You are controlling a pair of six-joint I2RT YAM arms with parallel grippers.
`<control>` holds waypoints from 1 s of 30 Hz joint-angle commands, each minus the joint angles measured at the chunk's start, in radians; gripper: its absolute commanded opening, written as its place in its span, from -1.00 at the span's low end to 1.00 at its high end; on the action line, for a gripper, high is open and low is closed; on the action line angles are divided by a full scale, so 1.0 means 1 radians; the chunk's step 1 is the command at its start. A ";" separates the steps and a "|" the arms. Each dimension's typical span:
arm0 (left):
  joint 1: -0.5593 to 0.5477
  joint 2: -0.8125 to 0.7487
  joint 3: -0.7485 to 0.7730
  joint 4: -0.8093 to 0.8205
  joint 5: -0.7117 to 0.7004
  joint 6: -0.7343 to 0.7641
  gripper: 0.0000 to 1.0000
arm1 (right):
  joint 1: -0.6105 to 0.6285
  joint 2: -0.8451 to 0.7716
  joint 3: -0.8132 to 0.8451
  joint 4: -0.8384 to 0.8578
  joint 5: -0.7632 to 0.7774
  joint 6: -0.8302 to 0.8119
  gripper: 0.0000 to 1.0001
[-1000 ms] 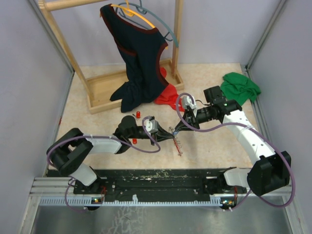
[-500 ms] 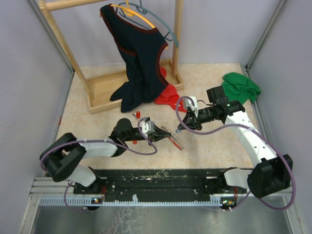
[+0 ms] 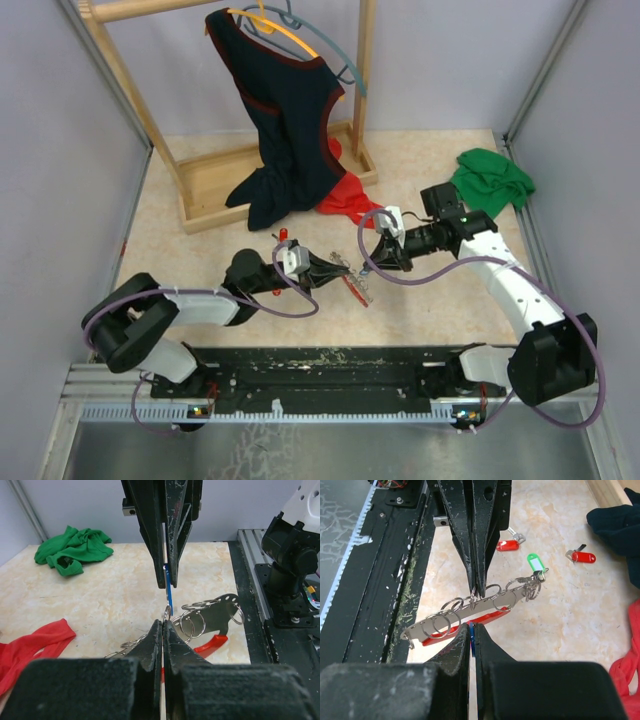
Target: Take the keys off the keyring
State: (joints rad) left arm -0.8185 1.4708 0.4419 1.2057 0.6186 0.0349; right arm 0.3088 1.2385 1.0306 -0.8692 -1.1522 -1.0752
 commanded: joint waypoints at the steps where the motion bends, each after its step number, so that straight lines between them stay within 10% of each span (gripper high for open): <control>1: -0.003 0.030 -0.020 0.140 -0.047 -0.033 -1.00 | 0.012 0.000 0.029 0.039 -0.034 0.008 -1.00; 18: -0.002 0.055 -0.066 0.183 -0.077 -0.022 -1.00 | -0.020 -0.024 0.067 0.077 0.009 0.124 -1.00; 30: 0.047 -0.190 -0.109 -0.180 -0.267 -0.077 -1.00 | -0.031 0.057 -0.057 0.519 0.131 0.645 -1.00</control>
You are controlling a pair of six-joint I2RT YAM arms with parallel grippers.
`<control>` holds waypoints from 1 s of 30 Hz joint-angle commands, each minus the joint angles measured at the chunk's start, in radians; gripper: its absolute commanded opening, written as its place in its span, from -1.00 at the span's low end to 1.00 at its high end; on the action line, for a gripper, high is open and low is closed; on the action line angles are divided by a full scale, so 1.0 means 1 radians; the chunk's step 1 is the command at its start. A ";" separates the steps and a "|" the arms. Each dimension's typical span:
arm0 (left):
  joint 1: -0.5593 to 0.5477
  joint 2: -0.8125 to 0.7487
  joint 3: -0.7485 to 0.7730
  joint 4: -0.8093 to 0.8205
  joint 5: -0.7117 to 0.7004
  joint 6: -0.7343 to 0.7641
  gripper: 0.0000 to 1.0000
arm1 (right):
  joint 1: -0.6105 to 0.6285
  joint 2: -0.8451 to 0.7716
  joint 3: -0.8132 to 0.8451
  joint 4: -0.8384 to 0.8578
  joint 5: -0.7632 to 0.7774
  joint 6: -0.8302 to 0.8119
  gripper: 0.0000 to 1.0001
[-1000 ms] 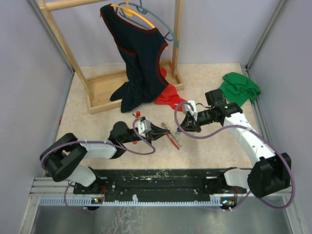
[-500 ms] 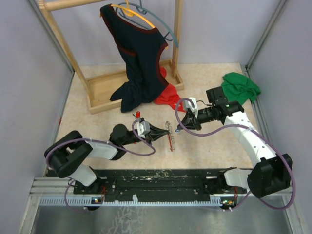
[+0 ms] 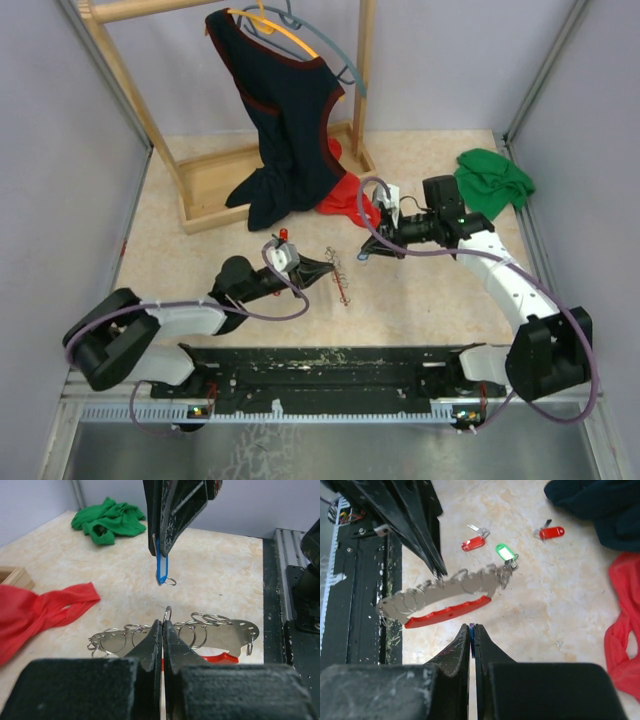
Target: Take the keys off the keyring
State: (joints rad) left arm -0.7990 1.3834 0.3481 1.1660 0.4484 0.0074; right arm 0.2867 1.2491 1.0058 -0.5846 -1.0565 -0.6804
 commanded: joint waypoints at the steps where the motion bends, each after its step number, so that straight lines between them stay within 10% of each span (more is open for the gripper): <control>1: 0.036 -0.142 -0.013 -0.197 -0.127 -0.073 -1.00 | -0.009 0.063 -0.045 0.289 0.042 0.309 -1.00; 8: 0.061 -0.390 0.094 -0.726 -0.320 -0.108 -1.00 | 0.071 0.259 -0.078 0.589 0.188 0.586 -1.00; 19: 0.064 -0.631 0.071 -0.937 -0.421 -0.153 -1.00 | 0.279 0.681 0.198 0.847 0.280 0.900 -1.00; 30: 0.064 -0.713 0.035 -0.956 -0.453 -0.185 -1.00 | 0.289 0.615 0.262 0.652 0.325 0.727 0.12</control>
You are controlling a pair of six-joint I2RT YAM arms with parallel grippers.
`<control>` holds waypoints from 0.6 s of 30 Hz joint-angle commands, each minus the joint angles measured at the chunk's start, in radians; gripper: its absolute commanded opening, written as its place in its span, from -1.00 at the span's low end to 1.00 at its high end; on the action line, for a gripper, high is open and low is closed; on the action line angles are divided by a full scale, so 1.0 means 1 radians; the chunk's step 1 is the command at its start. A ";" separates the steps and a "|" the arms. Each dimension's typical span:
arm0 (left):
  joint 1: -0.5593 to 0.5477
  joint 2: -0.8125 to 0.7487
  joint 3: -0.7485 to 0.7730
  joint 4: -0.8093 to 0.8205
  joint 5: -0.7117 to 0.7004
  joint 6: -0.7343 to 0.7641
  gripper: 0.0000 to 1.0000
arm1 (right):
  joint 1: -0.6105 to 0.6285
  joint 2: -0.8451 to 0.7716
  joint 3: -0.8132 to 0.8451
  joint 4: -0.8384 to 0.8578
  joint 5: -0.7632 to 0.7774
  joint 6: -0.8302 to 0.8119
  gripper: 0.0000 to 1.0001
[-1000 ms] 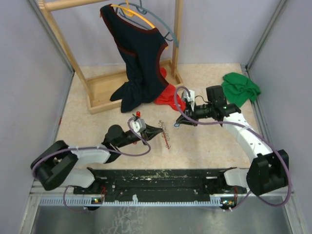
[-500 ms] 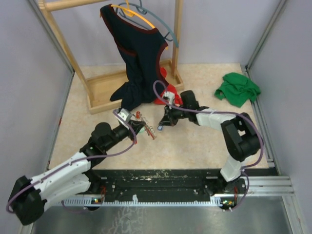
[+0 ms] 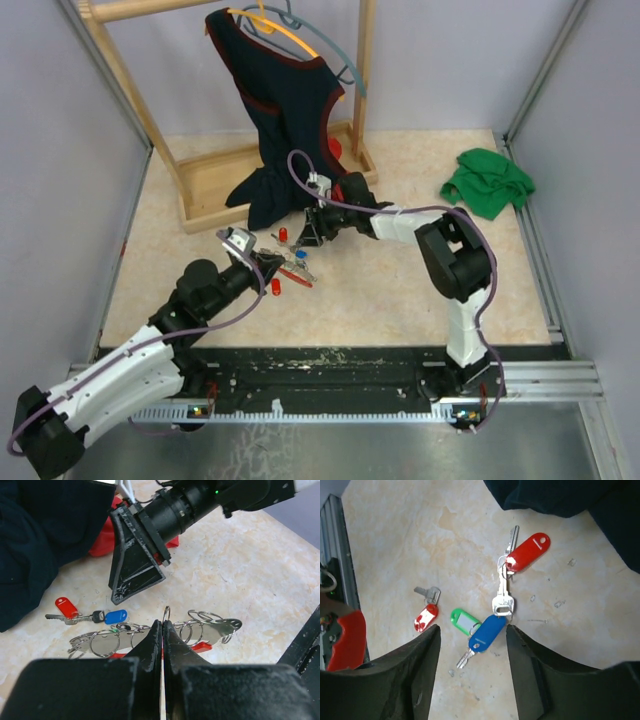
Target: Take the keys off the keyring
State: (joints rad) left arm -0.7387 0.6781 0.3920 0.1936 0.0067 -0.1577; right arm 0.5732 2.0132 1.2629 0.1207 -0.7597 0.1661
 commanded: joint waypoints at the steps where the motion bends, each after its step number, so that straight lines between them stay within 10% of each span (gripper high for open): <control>1: 0.004 -0.001 -0.005 0.026 -0.007 -0.022 -1.00 | 0.001 -0.179 -0.003 -0.081 0.030 -0.162 0.14; 12: 0.022 0.087 0.003 0.117 0.059 -0.091 -1.00 | -0.060 -0.572 -0.174 -0.450 -0.004 -0.682 0.12; 18: 0.069 0.184 0.004 0.235 0.127 -0.181 -1.00 | -0.315 -0.823 -0.215 -0.482 -0.071 -0.679 0.35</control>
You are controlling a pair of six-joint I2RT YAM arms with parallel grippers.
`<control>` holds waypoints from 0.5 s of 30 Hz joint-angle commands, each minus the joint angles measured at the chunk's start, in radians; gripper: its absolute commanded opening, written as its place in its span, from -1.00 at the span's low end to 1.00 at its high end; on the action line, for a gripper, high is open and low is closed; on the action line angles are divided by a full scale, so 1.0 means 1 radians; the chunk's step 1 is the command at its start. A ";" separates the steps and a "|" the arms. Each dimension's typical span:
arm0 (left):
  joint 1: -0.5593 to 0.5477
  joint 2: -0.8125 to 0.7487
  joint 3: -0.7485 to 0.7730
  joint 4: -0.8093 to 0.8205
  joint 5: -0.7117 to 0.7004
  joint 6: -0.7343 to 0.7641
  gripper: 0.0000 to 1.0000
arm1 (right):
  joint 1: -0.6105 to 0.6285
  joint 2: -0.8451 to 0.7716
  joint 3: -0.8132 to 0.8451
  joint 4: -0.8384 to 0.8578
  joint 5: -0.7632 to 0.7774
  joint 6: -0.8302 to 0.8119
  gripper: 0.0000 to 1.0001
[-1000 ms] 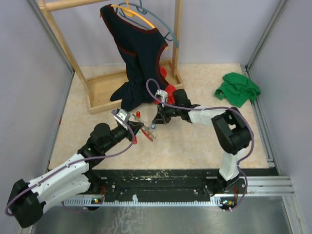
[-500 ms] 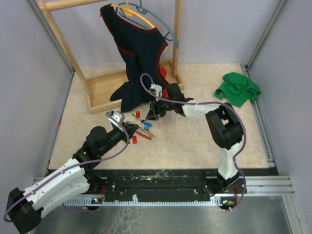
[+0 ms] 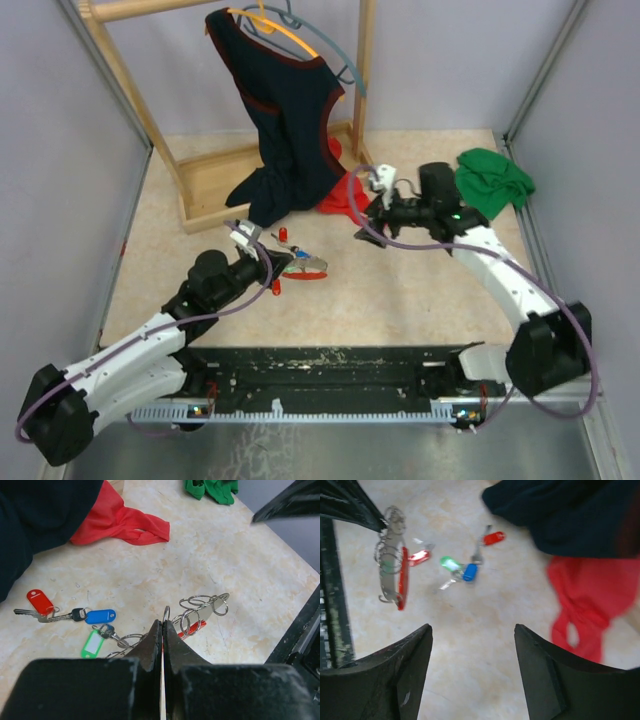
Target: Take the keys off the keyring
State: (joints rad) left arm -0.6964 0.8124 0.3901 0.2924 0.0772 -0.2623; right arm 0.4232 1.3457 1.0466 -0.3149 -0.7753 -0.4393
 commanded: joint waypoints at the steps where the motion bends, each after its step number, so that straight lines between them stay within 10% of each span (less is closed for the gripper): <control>1: 0.034 0.067 0.013 0.141 0.048 -0.092 -1.00 | -0.209 -0.188 0.007 -0.060 -0.070 -0.076 0.41; 15: 0.311 -0.038 -0.009 -0.151 -0.237 -0.360 -1.00 | -0.324 -0.295 -0.011 -0.159 -0.202 -0.077 0.50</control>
State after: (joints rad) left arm -0.4370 0.8536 0.3939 0.2081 -0.0189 -0.5194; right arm 0.1020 1.0672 1.0370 -0.4763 -0.9226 -0.5060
